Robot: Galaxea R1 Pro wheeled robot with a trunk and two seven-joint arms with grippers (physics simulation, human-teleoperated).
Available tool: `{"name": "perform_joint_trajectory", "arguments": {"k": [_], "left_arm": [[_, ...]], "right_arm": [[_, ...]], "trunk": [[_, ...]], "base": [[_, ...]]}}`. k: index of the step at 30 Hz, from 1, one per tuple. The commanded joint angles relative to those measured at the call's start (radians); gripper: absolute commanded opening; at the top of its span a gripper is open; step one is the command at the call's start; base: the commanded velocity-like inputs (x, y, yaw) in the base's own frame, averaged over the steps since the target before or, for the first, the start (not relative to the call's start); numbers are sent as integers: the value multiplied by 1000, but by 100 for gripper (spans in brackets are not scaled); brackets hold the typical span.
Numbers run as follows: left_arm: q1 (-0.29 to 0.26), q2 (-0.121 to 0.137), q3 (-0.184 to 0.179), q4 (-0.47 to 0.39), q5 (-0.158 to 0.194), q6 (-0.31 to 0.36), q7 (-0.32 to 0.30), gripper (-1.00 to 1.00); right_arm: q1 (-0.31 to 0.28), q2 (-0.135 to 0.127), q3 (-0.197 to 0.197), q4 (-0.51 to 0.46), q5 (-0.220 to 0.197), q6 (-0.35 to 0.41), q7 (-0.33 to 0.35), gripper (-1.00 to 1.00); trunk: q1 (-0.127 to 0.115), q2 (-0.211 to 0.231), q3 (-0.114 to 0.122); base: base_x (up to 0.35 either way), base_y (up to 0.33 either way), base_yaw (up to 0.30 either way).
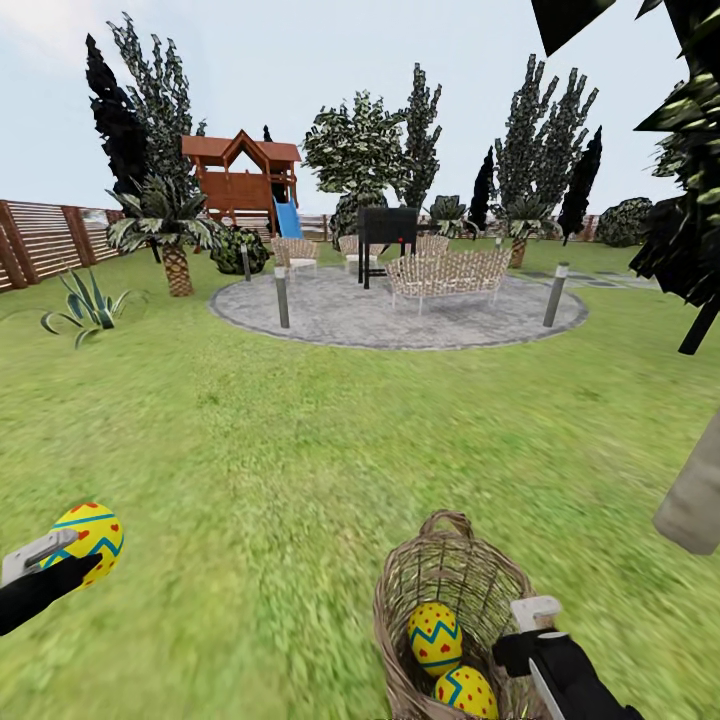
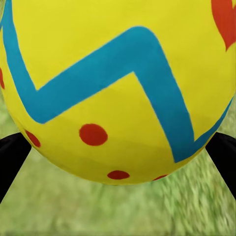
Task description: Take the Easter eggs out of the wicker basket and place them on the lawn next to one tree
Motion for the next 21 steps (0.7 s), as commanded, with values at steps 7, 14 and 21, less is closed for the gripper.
{"name": "perform_joint_trajectory", "arguments": {"k": [7, 14, 21], "left_arm": [[-1, 1, 2, -1, 1, 6, -5, -100], [-1, 1, 2, -1, 1, 7, -5, -100], [-1, 0, 2, -1, 1, 7, -5, -100]], "right_arm": [[-1, 7, 9, 0, 14, 6, -3, 100], [-1, 7, 10, 0, 17, 6, -3, 100], [-1, 7, 10, 3, 19, 3, -2, 100]], "trunk": [[0, 0, -1], [0, 0, -1], [0, 0, -1]], "base": [[-111, 149, 0], [46, 269, 0], [294, 165, 0]]}}
